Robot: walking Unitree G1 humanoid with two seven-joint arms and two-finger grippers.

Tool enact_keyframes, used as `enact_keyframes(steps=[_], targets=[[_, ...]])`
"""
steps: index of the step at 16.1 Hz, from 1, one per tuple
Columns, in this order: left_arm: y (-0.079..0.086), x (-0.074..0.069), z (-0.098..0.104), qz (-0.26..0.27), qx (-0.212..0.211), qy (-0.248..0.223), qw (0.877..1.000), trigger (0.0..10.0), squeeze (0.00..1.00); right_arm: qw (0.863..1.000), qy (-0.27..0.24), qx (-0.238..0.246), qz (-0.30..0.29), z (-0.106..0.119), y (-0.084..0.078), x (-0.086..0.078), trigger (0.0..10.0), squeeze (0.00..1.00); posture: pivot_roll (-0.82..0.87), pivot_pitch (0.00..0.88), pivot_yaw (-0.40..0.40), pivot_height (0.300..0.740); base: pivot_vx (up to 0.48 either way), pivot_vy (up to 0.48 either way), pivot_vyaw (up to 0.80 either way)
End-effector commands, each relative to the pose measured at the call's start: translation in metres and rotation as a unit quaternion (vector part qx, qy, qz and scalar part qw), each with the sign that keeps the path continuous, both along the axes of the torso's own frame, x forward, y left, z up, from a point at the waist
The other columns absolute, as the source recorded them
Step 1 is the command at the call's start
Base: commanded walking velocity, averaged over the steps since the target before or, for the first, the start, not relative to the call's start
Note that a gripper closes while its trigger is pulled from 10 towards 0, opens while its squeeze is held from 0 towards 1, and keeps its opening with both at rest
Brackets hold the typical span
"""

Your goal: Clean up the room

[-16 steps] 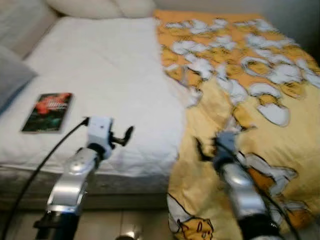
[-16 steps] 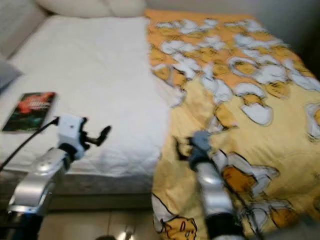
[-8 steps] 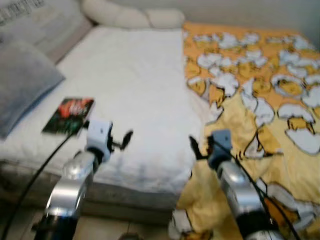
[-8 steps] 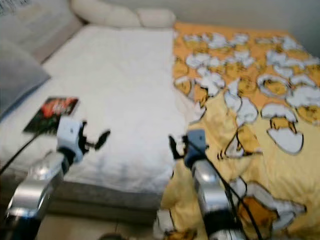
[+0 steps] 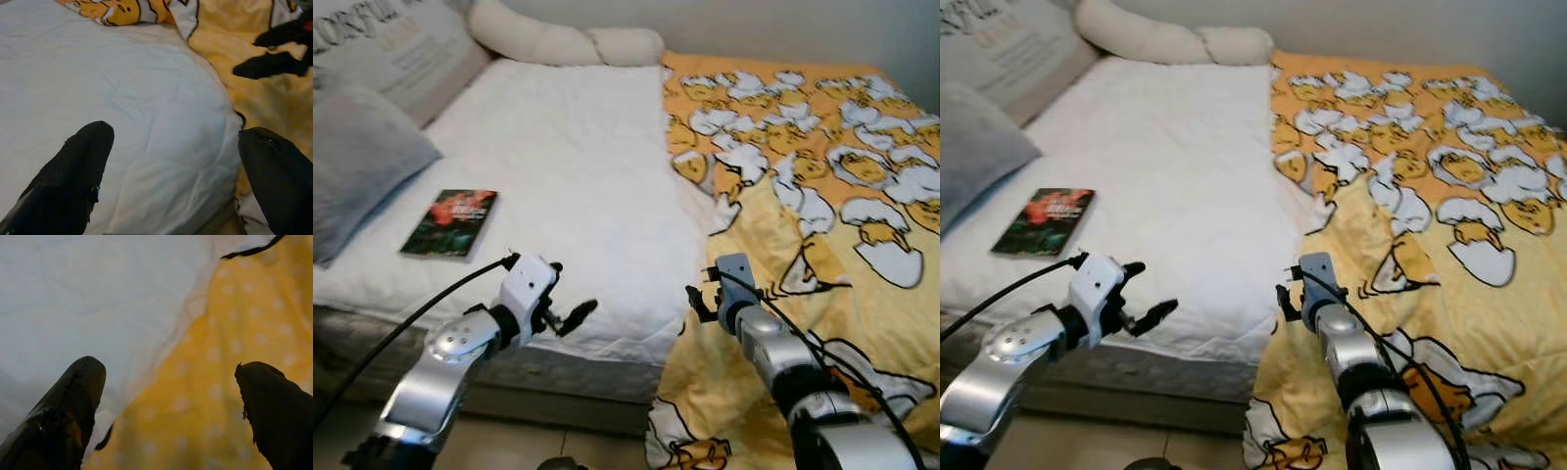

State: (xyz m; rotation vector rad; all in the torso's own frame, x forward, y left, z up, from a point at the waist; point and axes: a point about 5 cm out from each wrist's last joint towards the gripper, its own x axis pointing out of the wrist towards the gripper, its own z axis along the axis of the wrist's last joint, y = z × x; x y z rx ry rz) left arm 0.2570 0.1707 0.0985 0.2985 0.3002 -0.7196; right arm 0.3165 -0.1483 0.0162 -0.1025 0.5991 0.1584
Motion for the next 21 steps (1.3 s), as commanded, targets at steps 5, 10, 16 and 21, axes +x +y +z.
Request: enact_keyframes(steps=[5, 10, 16, 21], targets=[[0.006, -0.02, 0.018, -0.045, 0.025, 0.016, 0.999, 10.0, 0.0, 0.999, 0.023, -0.041, -0.026, 0.005, -0.017, 0.01, 8.0, 0.0, 0.23, 0.0, -0.011, 0.74, 0.0, 0.0, 0.0], [0.01, -0.042, 0.032, -0.059, 0.034, 0.035, 0.997, 10.0, 0.0, 0.995, 0.059, -0.055, -0.059, -0.006, -0.027, 0.0, 0.0, 0.0, 0.3, 0.109, -0.006, 0.74, 0.0, 0.0, 0.0], [0.009, -0.055, 0.04, -0.063, 0.036, 0.049, 0.996, 10.0, 0.0, 0.993, 0.075, -0.062, -0.069, -0.016, -0.037, -0.011, 0.0, 0.0, 0.31, 0.155, -0.003, 0.74, 0.0, 0.0, 0.0], [0.003, -0.054, 0.039, -0.06, 0.029, 0.054, 0.996, 10.0, 0.0, 0.993, 0.074, -0.058, -0.066, -0.014, -0.038, -0.009, 0.0, 0.0, 0.29, 0.137, -0.012, 0.74, 0.0, 0.0, 0.0]])
